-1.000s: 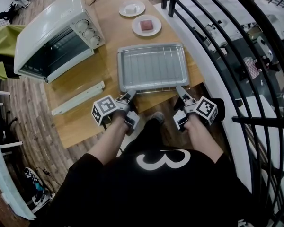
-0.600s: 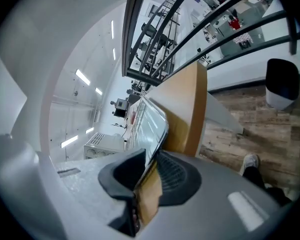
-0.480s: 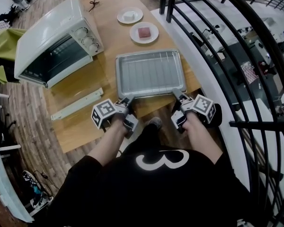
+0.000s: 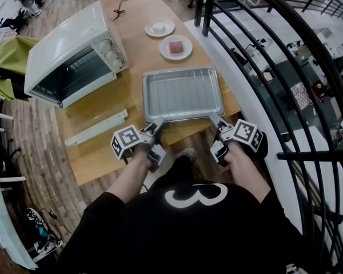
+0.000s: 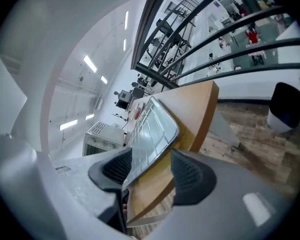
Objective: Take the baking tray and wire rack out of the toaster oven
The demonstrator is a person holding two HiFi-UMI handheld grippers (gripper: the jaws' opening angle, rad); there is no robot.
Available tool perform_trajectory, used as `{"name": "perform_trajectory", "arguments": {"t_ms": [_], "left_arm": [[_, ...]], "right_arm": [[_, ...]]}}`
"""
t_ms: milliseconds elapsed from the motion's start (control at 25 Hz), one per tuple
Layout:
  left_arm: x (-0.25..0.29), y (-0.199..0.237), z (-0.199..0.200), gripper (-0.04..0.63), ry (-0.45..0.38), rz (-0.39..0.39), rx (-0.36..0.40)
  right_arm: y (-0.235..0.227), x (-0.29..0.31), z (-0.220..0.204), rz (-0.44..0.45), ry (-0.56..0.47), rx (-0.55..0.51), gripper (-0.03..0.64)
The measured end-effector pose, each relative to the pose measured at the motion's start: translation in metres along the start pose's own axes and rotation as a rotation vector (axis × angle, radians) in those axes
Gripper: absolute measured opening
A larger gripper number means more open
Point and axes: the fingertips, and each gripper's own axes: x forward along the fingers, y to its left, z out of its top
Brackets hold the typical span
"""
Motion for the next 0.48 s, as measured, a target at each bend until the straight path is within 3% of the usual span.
{"name": "perform_trajectory", "arguments": {"t_ms": [120,200,360,480], "left_arm": [[-0.019,-0.006,-0.001,0.224,-0.01,0.012,0.104],[-0.034,-0.018,-0.005,0.224,-0.009,0.018,0.234],[-0.071,-0.062,-0.018,0.222,-0.006,0.023,0.627],[-0.103,-0.109,-0.03,0.202,-0.029,-0.003,0.93]], "right_arm": [[0.008,-0.022,-0.005,-0.019,0.035,-0.187,0.236],[0.023,-0.04,-0.008,-0.018,0.043,-0.38,0.234],[0.088,-0.079,-0.021,0.079,0.027,-0.802,0.211],[0.146,-0.112,-0.039,0.207,0.008,-1.036,0.133]]}}
